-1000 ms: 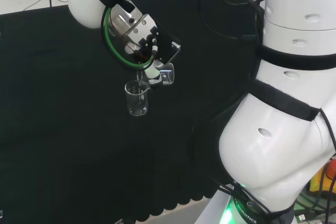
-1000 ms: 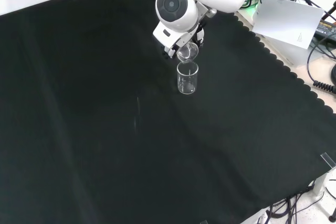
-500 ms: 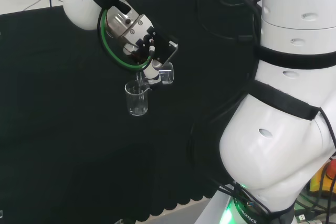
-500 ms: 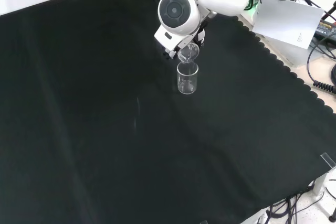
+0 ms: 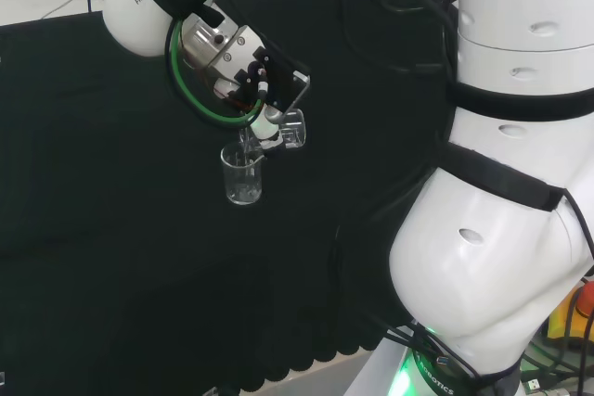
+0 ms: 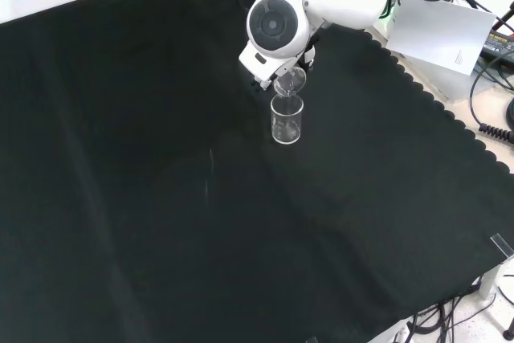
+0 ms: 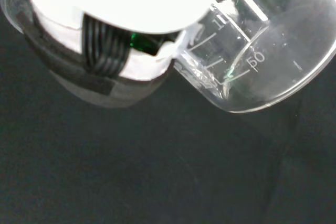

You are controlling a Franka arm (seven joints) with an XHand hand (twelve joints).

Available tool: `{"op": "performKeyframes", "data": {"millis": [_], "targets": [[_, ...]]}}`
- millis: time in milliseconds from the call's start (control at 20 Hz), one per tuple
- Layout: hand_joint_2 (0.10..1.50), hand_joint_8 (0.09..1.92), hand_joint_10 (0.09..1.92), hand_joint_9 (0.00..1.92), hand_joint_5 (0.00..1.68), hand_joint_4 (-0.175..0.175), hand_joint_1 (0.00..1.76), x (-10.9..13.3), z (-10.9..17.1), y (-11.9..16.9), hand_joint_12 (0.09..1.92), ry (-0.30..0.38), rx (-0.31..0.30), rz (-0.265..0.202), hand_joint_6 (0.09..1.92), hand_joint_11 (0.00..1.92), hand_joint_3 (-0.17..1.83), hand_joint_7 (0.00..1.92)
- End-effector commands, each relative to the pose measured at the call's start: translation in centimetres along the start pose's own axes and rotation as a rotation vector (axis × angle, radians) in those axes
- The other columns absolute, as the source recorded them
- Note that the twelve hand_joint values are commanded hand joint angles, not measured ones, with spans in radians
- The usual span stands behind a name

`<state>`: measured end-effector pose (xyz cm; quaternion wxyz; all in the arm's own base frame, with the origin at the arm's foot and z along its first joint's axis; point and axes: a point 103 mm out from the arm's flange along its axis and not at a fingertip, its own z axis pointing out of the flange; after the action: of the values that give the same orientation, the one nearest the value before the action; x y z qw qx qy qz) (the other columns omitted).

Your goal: Pour the water from the handheld beaker into the one on the table.

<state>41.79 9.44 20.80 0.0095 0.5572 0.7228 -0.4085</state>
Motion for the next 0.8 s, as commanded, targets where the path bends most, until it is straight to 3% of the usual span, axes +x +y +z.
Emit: {"op": "performKeyframes", "data": {"millis": [50, 250, 800], "targets": [[0.7, 0.36, 0.09, 1.6, 1.42, -0.175, 1.43, 0.11, -0.29, 0.04, 0.59, -0.038, 0.028, 0.009, 0.26, 1.45, 0.44, 1.4], [0.7, 0.37, 0.09, 1.6, 1.42, -0.175, 1.43, 0.27, -0.31, 0.12, 0.59, -0.06, 0.058, 0.01, 0.25, 1.45, 0.44, 1.4], [0.71, 0.39, 0.09, 1.6, 1.42, -0.175, 1.43, 0.94, -0.99, 0.12, 0.59, -0.097, 0.063, 0.028, 0.26, 1.46, 0.43, 1.38]]}}
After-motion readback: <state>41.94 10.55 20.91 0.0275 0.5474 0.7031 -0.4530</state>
